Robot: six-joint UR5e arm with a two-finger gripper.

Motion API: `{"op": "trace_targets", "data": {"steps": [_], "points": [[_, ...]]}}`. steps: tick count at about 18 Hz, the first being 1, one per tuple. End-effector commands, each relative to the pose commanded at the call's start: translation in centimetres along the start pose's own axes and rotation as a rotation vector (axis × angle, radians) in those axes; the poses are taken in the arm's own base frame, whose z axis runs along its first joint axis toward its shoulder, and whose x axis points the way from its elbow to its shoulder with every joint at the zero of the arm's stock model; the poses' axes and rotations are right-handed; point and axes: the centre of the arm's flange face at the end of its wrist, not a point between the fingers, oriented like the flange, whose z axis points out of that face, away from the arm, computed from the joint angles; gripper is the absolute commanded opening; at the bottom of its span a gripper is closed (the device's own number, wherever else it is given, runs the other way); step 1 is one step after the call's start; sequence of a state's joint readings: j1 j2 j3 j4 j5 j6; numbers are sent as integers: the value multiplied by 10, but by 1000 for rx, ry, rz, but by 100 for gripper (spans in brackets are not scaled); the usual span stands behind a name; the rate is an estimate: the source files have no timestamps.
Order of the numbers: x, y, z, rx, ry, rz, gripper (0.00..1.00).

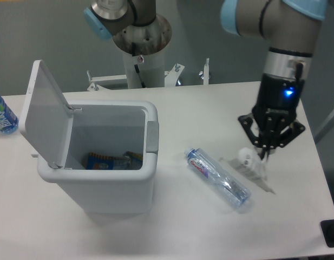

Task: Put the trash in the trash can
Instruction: 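Carry the tissue over the trash can opening and release it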

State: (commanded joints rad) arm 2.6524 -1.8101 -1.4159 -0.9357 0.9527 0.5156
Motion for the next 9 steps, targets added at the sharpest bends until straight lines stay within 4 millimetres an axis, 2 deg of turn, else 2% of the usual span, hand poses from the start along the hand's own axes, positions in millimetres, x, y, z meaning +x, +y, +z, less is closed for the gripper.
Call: {"op": "trace_targets", "data": {"steps": [3, 5, 9], "points": [[43, -12, -8, 23, 39, 16, 0], [63, -8, -11, 31, 77, 14, 0], [108, 25, -14, 13, 129, 35, 0]]}}
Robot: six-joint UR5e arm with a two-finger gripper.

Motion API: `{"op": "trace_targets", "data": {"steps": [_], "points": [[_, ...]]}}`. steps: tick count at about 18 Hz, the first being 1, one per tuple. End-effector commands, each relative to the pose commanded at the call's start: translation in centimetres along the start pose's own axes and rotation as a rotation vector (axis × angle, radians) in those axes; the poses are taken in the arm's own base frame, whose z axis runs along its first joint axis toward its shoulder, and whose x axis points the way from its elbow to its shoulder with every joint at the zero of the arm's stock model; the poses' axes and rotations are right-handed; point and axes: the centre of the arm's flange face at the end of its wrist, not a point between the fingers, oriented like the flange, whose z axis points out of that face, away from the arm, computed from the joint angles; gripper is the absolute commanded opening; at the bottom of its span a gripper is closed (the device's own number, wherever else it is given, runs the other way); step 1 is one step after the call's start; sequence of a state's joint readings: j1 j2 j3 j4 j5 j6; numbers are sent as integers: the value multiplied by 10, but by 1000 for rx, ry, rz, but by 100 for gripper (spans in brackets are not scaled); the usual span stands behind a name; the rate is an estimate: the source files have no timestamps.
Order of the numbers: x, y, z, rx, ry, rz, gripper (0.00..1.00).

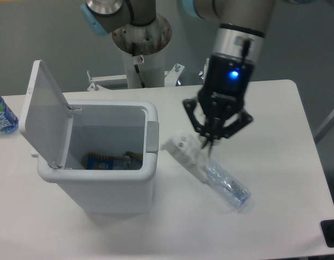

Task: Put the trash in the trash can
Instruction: 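Carry the tissue over the trash can opening and release it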

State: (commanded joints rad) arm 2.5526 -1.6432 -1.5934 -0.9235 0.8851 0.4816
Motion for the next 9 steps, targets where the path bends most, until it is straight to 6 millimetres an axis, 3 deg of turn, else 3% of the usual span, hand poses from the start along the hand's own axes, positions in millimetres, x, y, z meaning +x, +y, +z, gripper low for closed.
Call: {"op": "trace_targets", "data": {"steps": [4, 9], "points": [[29, 23, 11, -29, 34, 8, 0], [49, 24, 20, -42, 63, 31, 4]]}}
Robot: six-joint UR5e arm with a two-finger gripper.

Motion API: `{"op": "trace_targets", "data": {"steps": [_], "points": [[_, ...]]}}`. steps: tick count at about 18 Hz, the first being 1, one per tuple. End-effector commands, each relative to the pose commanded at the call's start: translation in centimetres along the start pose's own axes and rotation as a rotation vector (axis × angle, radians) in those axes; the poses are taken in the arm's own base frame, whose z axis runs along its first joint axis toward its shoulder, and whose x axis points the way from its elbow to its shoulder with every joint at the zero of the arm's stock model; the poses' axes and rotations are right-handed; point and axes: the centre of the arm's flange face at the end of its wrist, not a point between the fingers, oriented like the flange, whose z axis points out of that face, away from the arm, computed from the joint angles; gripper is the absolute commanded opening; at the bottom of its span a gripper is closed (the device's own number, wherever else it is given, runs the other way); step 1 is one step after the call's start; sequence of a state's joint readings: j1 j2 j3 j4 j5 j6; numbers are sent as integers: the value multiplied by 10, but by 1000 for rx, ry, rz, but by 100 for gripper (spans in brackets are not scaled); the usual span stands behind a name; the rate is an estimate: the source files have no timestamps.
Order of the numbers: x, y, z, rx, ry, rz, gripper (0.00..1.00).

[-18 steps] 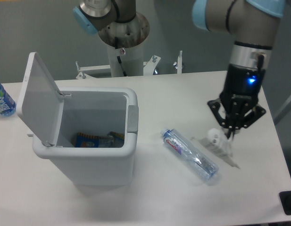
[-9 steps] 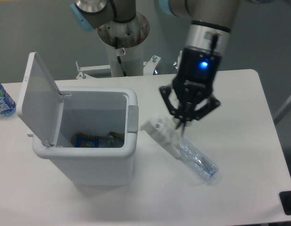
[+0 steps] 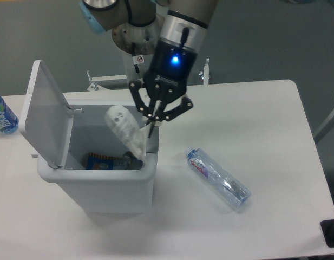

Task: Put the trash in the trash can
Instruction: 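Carry the tissue over the trash can opening and release it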

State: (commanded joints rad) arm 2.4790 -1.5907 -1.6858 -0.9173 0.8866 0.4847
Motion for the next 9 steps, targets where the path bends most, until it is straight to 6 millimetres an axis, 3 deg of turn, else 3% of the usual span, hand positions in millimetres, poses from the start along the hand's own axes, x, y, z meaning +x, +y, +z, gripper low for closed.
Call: {"op": "trace_targets", "data": {"steps": [4, 6, 9], "points": [[4, 4, 4, -8, 9, 15, 20], [4, 5, 4, -9, 8, 31, 37], [2, 5, 6, -13, 8, 33, 47]]}}
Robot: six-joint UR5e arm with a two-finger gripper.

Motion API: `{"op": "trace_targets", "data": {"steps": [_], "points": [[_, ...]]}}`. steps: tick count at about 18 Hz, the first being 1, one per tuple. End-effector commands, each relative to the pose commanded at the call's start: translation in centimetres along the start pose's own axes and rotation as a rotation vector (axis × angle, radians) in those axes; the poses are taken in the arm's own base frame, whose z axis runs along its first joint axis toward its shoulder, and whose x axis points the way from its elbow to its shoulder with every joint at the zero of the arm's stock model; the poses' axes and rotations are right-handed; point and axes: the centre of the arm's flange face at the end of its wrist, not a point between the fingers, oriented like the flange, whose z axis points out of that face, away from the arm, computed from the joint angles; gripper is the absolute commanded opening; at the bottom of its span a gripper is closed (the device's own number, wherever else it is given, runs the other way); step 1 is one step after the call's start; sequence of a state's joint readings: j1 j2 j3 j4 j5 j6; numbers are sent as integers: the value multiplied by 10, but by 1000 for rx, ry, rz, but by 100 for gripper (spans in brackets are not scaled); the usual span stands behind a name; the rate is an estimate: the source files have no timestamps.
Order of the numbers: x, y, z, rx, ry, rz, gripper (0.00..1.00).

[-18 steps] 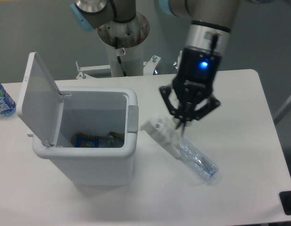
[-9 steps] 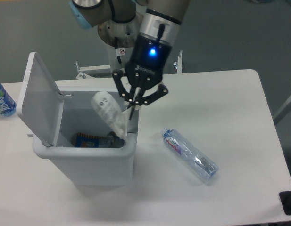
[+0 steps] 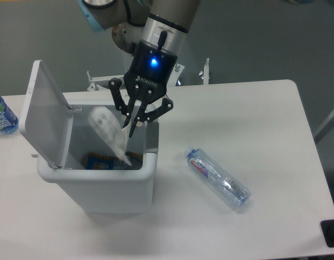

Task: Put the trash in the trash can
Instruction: 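Carry the tissue over the trash can opening and release it, then move the open gripper back over the clear plastic water bottle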

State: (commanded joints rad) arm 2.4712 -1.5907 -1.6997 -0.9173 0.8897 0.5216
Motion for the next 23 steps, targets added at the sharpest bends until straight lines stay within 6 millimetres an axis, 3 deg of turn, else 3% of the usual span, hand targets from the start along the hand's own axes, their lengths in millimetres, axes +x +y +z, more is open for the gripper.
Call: {"op": "trace_targets", "data": {"steps": [1, 6, 10, 13, 15, 17, 20, 23], "points": [[-1, 0, 0, 0, -2, -1, 53], [-15, -1, -9, 10, -26, -13, 57], [-46, -8, -34, 43, -79, -37, 57], [-73, -31, -32, 57, -92, -45, 64], [-101, -30, -23, 47, -99, -67, 76], [-145, -16, -3, 7, -118, -123, 100], [-189, -10, 7, -37, -183, -168, 100], [-219, 0, 31, -90, -220, -251, 100]]}}
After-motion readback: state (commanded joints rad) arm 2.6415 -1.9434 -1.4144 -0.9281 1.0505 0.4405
